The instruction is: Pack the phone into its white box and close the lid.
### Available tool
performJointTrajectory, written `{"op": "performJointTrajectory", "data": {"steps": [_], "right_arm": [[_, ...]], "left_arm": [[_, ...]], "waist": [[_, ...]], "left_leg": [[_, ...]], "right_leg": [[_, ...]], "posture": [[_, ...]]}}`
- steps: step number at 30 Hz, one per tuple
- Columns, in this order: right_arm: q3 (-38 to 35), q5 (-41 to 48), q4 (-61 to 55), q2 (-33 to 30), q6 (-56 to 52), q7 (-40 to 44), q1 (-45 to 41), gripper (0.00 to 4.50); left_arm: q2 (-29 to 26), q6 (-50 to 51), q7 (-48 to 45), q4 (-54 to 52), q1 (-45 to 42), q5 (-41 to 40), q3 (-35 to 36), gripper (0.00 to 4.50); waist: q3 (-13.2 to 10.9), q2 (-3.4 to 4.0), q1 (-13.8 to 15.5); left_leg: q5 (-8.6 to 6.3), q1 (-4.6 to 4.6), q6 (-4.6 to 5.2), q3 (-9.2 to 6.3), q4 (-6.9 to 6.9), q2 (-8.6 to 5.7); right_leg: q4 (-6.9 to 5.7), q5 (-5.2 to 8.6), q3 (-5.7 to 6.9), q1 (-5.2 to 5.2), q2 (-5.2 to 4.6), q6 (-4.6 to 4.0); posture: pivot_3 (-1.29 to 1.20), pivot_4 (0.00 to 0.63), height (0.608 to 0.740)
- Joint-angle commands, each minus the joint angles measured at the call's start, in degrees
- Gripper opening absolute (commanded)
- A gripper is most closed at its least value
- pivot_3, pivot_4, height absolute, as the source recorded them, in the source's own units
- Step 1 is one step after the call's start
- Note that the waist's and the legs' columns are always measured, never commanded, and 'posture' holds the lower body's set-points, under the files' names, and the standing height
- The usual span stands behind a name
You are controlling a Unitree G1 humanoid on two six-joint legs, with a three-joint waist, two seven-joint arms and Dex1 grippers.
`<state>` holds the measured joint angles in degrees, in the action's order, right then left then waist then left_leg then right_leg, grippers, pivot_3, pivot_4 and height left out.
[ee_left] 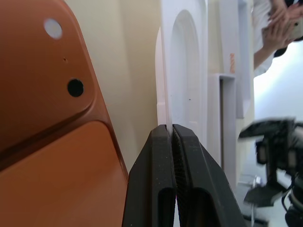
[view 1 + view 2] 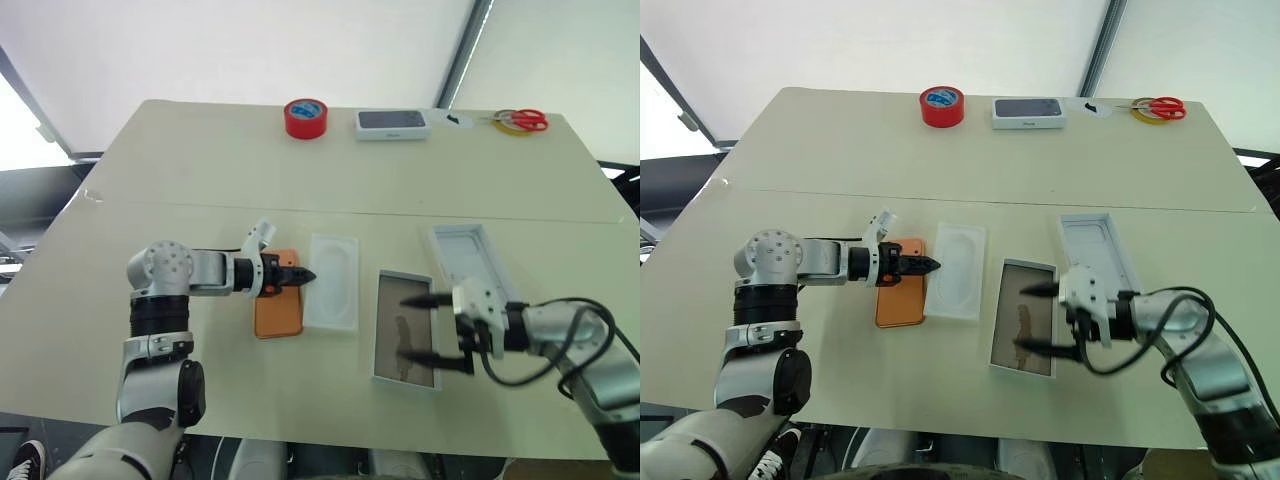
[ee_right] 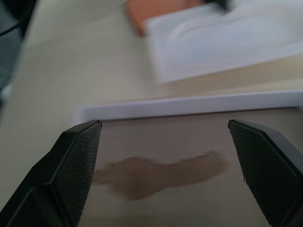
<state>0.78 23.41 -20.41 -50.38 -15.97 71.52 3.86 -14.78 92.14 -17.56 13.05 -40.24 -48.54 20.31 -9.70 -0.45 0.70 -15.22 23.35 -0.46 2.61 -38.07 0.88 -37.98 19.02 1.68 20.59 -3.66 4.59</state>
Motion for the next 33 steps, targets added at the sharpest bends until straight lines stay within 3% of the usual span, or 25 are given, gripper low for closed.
{"op": "performJointTrajectory", "data": {"steps": [1,6,9,16,23,30,33], "right_arm": [[1.57,-3.03,-3.03,-2.33,2.91,1.02,1.96,4.50],[4.75,-8.23,-0.67,-2.54,7.02,0.08,2.85,4.50],[6.27,-11.01,2.67,-0.68,9.80,-1.75,0.15,3.69],[7.54,-11.37,6.83,2.98,10.31,-3.23,-6.65,0.08],[10.24,-15.14,16.69,8.72,12.63,-5.93,-17.26,0.08],[10.95,-13.43,17.96,10.19,10.55,-3.67,-20.46,0.08],[8.87,-10.58,15.96,10.17,7.96,-3.42,-20.32,0.92]], "left_arm": [[0.99,-0.02,2.05,-4.66,1.27,-1.47,3.02,0.10],[2.29,-4.87,2.00,-10.78,3.86,-0.08,2.42,0.10],[1.98,-6.91,1.19,-15.07,5.34,0.14,-0.06,0.00],[4.79,-6.06,2.43,-12.96,2.44,-2.67,5.96,0.00],[5.96,-0.41,2.31,-8.73,-2.37,-5.47,10.84,0.00],[8.91,-2.78,3.21,-8.27,-2.56,-3.47,8.59,0.00],[9.79,-4.56,2.96,-7.80,-2.30,-2.07,6.08,0.00]], "waist": [[0.00,-0.02,-0.13],[-0.06,-0.12,0.01],[-0.07,-0.24,0.01],[-0.10,-0.31,0.04],[-0.11,-0.33,-0.09],[-0.12,-0.33,0.08],[-0.12,-0.33,0.01]], "left_leg": [[0.00,-0.01,0.00,0.00,0.00,0.00],[0.01,-0.01,-0.03,0.00,0.00,0.00],[0.02,-0.01,-0.04,0.00,0.00,0.00],[0.04,-0.02,-0.08,-0.01,0.00,0.00],[0.04,-0.01,-0.08,-0.01,-0.02,0.00],[0.04,0.03,-0.08,-0.01,-0.02,-0.01],[0.05,0.03,-0.08,-0.01,-0.02,-0.01]], "right_leg": [[0.00,0.00,0.00,0.00,0.00,0.00],[0.00,0.00,0.00,0.01,0.01,0.00],[0.00,0.00,0.00,-0.01,0.00,0.00],[0.00,0.00,0.01,-0.01,0.01,0.00],[-0.01,0.00,0.04,0.02,0.03,0.00],[-0.01,0.00,0.04,0.05,0.02,0.00],[-0.01,0.00,0.04,0.04,0.02,0.01]], "posture": [[0.00,0.150,0.740],[0.00,0.150,0.740],[0.00,0.150,0.740],[0.00,0.150,0.740],[0.00,0.150,0.740],[0.00,0.150,0.740],[0.00,0.150,0.740]]}}
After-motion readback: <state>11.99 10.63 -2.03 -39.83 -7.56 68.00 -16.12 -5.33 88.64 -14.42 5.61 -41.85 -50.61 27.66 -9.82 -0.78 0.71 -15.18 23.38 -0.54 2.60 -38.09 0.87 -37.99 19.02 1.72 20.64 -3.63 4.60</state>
